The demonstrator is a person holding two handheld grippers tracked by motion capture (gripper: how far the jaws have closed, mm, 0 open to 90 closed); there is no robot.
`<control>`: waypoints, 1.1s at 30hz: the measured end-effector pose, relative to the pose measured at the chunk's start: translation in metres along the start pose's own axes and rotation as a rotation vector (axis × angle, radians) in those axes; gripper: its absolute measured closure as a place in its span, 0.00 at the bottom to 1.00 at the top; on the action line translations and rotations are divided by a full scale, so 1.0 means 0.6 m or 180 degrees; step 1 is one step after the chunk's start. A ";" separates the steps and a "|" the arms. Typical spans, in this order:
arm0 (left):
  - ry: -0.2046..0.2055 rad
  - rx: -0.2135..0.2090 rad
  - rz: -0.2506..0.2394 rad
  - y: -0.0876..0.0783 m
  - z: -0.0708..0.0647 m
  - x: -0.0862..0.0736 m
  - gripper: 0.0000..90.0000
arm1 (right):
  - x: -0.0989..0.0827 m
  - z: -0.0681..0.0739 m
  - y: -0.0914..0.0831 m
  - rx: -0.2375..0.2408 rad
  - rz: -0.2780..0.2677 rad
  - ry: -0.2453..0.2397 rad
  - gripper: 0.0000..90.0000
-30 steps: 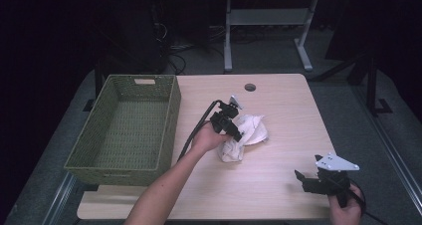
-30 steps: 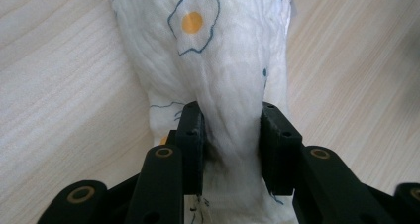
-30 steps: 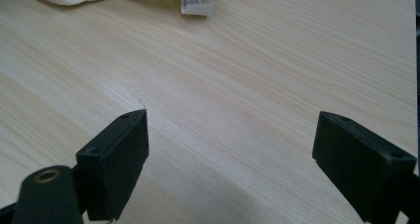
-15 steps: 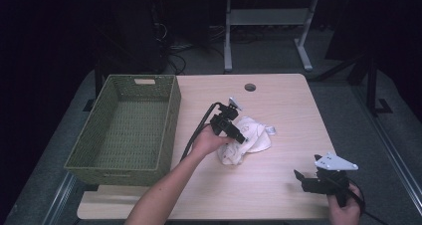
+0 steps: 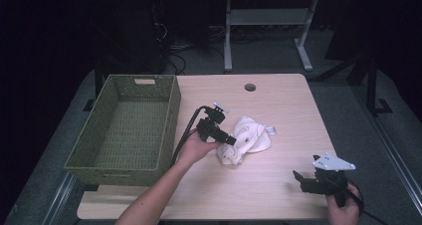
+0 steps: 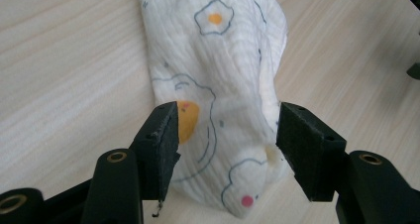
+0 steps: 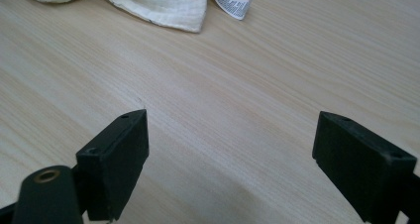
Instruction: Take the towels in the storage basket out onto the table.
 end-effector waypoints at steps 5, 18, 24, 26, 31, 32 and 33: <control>0.0021 0.0011 -0.0082 -0.010 -0.003 -0.018 0.44 | -0.007 -0.007 -0.001 -0.0006 0.0027 0.0028 0.15; 0.0048 -0.0141 -0.0255 -0.035 -0.024 -0.062 0.37 | -0.012 -0.005 0.006 0.0014 0.0076 0.0070 0.15; 0.0113 -0.0078 -0.0308 -0.045 -0.028 -0.084 0.36 | -0.015 -0.006 0.008 0.0014 0.0098 0.0066 0.15; 0.0122 -0.0076 -0.0302 -0.048 -0.031 -0.092 0.35 | -0.015 -0.005 0.010 0.0010 0.0099 0.0056 0.15; 0.0131 -0.0133 -0.0395 -0.053 -0.046 -0.111 0.35 | -0.016 -0.004 0.013 0.0015 0.0138 0.0048 0.15; 0.0158 -0.0174 -0.0390 -0.054 -0.048 -0.115 0.34 | -0.016 -0.003 0.013 0.0016 0.0138 0.0062 0.15; 0.0169 -0.0189 -0.0388 -0.055 -0.051 -0.120 0.34 | -0.015 -0.003 0.012 0.0018 0.0129 0.0075 0.15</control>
Point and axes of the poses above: each handheld gripper's, and its own axes: y roughly forward along the jaws, x roughly out of its top, z roughly to its left, the point moved 5 cm from there along y, roughly forward along the jaws, and after that the axes turned 3 degrees about x, right-handed, at the moved point
